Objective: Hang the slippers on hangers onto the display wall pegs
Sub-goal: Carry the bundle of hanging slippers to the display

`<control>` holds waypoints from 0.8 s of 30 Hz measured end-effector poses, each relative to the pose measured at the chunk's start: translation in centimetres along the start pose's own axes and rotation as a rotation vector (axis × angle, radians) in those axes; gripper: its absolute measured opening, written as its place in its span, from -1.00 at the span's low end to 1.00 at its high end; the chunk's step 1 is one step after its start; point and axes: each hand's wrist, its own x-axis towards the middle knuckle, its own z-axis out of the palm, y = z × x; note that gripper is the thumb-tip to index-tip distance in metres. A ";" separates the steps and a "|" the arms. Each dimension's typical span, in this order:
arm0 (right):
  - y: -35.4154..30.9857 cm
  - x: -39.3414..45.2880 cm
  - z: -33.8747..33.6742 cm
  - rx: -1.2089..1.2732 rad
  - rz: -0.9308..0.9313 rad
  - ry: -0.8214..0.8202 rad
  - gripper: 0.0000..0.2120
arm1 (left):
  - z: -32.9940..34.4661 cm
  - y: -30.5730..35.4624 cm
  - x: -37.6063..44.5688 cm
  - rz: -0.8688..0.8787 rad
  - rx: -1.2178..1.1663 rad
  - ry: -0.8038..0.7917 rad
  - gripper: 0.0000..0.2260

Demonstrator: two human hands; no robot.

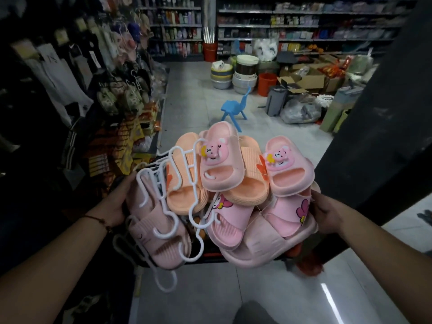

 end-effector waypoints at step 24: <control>-40.2 30.7 7.1 -0.220 -0.026 -0.177 -0.26 | 9.4 22.7 38.8 0.089 -0.068 0.055 -0.54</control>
